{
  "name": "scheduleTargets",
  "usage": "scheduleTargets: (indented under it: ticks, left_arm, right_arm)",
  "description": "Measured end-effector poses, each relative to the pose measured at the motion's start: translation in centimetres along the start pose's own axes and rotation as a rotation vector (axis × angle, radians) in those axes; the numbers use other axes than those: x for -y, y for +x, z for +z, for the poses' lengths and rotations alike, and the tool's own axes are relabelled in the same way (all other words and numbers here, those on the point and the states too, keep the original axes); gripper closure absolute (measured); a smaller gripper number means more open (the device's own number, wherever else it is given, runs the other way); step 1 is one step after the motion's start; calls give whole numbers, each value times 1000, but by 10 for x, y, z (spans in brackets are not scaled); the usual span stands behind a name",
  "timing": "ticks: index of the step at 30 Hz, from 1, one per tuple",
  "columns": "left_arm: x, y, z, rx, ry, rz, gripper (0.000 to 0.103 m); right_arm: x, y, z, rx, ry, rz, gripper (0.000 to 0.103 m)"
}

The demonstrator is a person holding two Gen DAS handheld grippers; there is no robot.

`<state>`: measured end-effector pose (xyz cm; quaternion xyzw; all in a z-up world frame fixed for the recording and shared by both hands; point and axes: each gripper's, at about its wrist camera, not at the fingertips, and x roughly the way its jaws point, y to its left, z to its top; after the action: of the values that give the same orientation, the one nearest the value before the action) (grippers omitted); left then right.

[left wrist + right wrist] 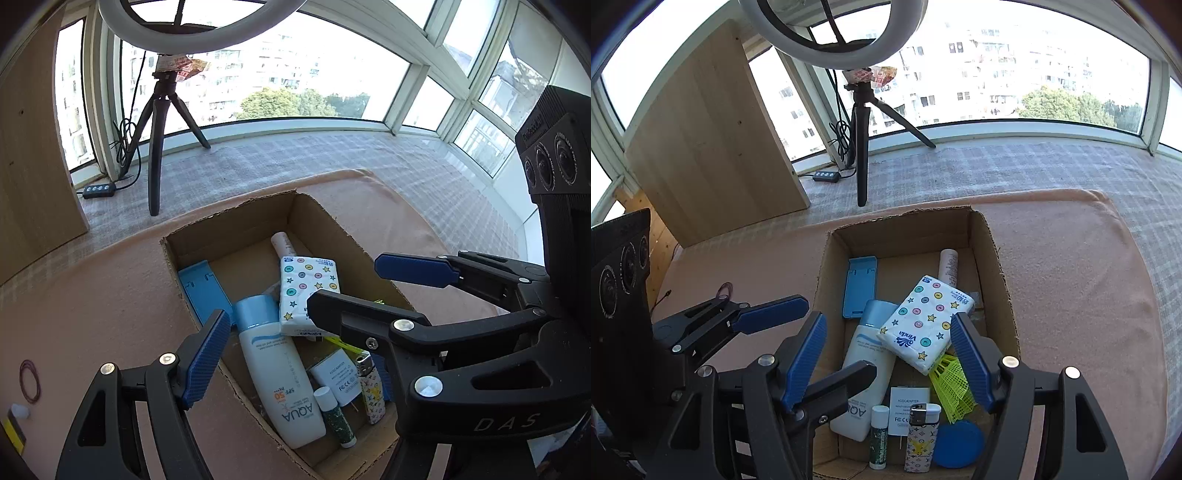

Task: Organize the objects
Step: 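Carry the tissue pack into the box and open both grippers, then withdraw both grippers from the box toward the white cap and rubber band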

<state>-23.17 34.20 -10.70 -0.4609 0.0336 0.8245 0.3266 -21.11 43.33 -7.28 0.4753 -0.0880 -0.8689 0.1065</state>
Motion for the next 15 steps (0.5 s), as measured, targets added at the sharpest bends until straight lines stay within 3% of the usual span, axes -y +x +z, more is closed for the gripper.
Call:
scheduleTargets:
  ticks: [9,15]
  left_arm:
    - [-15,-18,-11,5,-13,26,26]
    - [-55,-39,-30,2,-80,87,26]
  right_arm:
    - [-8,-1,-5,-6,6,11,37]
    - [-18,-5,-12,-6,17,36,37]
